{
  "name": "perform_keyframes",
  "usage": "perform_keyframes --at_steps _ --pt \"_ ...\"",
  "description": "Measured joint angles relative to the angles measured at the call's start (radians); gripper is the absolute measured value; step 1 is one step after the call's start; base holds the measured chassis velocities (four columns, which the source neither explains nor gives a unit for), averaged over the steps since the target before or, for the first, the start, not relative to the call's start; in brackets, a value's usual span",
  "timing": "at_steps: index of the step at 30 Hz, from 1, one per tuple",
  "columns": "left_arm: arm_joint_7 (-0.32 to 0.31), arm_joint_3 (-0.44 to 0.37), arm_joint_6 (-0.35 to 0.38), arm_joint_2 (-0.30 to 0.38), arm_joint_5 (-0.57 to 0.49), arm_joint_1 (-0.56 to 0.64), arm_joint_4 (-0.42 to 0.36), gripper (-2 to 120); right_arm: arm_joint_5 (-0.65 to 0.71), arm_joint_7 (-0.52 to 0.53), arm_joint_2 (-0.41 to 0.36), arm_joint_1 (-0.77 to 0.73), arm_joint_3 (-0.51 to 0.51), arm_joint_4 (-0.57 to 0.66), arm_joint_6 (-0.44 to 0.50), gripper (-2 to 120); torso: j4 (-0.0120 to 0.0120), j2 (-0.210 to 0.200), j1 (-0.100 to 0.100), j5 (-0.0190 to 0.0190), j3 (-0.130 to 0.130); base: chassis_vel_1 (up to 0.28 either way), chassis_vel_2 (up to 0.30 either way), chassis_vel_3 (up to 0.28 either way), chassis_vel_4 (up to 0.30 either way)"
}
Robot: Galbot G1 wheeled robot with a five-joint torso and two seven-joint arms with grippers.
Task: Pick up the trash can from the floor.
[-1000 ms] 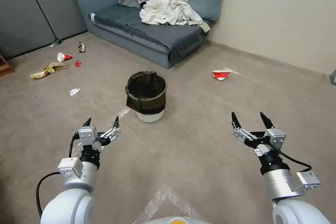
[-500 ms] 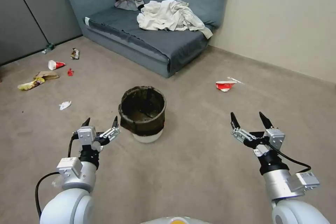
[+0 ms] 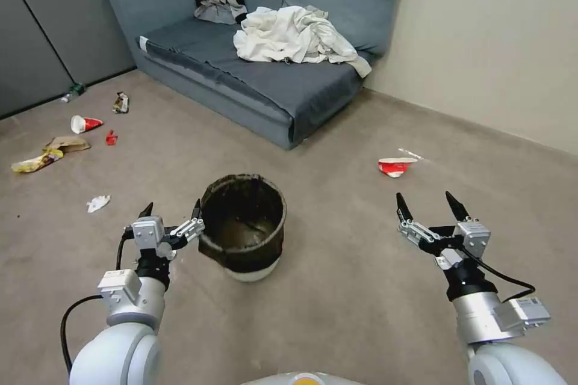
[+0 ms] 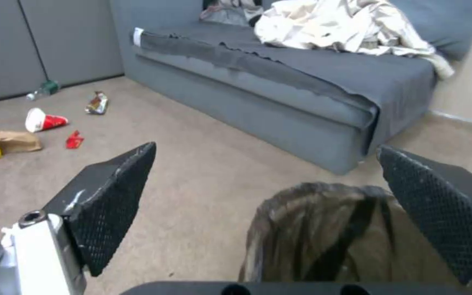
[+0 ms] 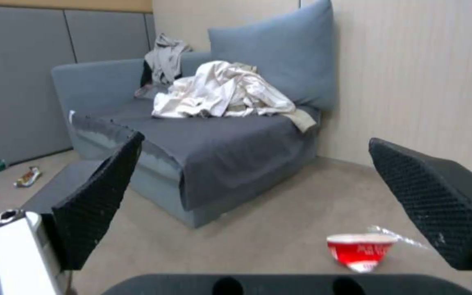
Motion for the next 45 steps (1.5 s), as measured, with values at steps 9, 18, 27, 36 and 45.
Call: perform_keyframes --at_steps 9,18,27,36,45 --pt "-0.141 0.038 0.213 0.057 -0.166 -0.058 0.014 100 0.0 -0.007 -0.003 -0.002 -0.001 -0.004 0.021 100 -0.0002 0.0 0.0 0.0 0.0 -0.024 0.029 0.026 -0.018" --pt "-0.328 0.082 0.446 0.129 -0.386 -0.192 0.141 100 0.004 -0.012 -0.009 -0.011 0.013 0.0 0.029 100 -0.0001 0.0 0.0 0.0001 0.0 0.0 0.0 0.0 0.0" --pt "-0.384 0.15 0.454 0.178 -0.473 -0.296 0.278 99 0.004 -0.012 -0.008 -0.011 0.018 0.001 0.029 100 0.0 0.0 0.0 0.0 0.0 0.0 0.0 0.0 0.0" --pt "-0.419 0.185 0.46 0.175 -0.51 -0.32 0.319 78 0.004 -0.01 -0.007 -0.009 0.019 -0.002 0.028 100 0.0 0.0 0.0 0.0001 0.0 0.0 0.0 0.0 0.0" --pt "-0.448 0.186 0.465 0.168 -0.526 -0.323 0.335 49 0.004 -0.01 -0.005 -0.012 0.019 -0.004 0.033 100 -0.0001 0.0 0.0 0.0001 0.0 0.0 0.0 0.0 0.0"
